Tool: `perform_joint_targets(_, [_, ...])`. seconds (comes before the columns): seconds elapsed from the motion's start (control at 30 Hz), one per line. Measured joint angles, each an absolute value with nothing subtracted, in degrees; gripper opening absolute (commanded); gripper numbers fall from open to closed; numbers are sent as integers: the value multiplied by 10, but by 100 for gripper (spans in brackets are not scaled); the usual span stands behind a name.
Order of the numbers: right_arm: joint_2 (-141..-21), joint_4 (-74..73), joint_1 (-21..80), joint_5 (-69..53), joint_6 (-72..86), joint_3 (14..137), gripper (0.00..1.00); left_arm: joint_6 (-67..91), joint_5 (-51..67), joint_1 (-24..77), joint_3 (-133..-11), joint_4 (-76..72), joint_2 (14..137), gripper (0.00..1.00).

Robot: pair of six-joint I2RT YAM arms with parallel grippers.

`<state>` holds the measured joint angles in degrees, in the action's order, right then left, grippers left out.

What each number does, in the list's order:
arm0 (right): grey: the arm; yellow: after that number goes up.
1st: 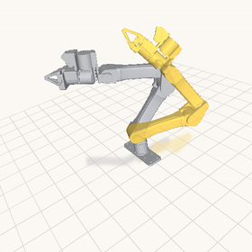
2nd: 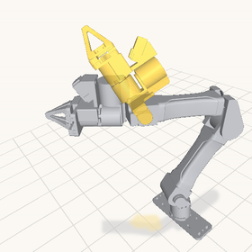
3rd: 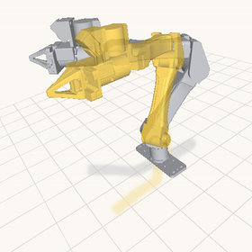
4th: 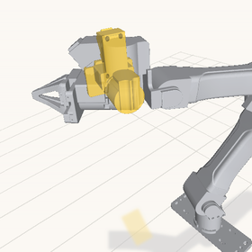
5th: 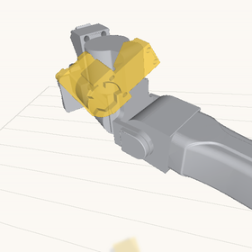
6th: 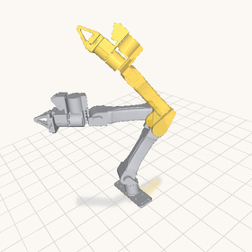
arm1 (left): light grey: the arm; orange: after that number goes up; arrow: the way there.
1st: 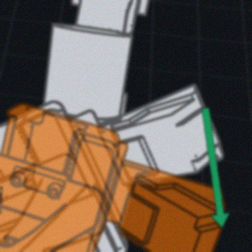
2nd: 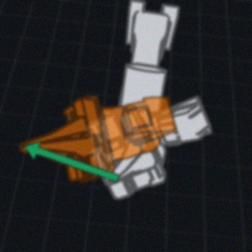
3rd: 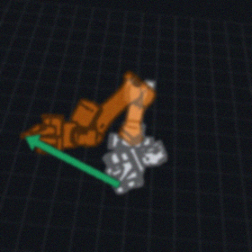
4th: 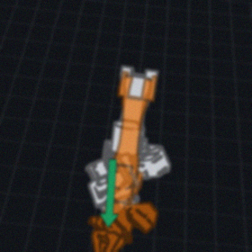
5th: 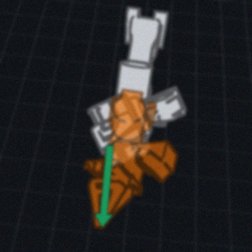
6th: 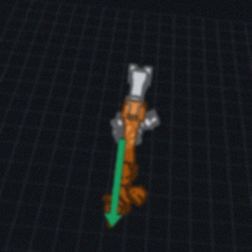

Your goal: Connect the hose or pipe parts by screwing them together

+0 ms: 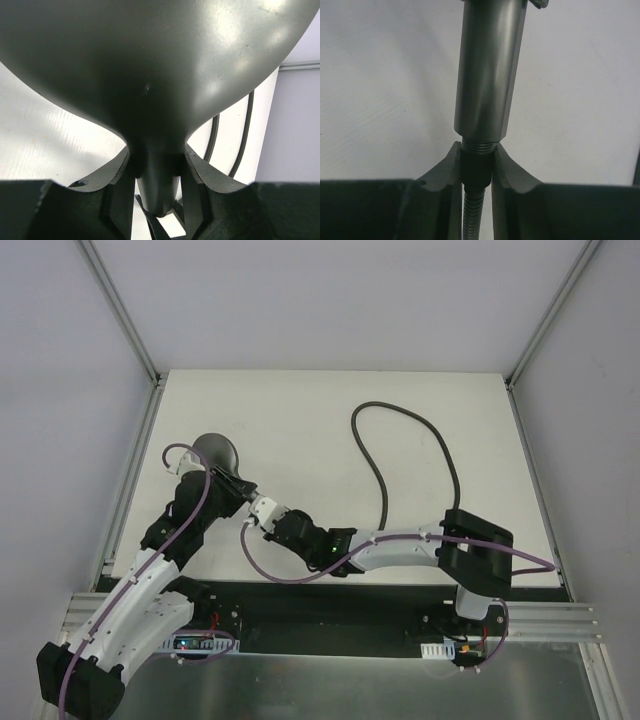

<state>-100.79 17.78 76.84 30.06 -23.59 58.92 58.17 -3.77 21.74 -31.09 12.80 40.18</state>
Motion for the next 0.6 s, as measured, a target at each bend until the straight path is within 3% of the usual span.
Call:
perform_joint_targets(0.23, [-983,205,733,207,-222,562,1,583,-33,216,-286,101,371,0])
perform_joint_targets(0.6, [-933,317,632,-55,-150,460,1,579,32,216,-189,-36,309,0])
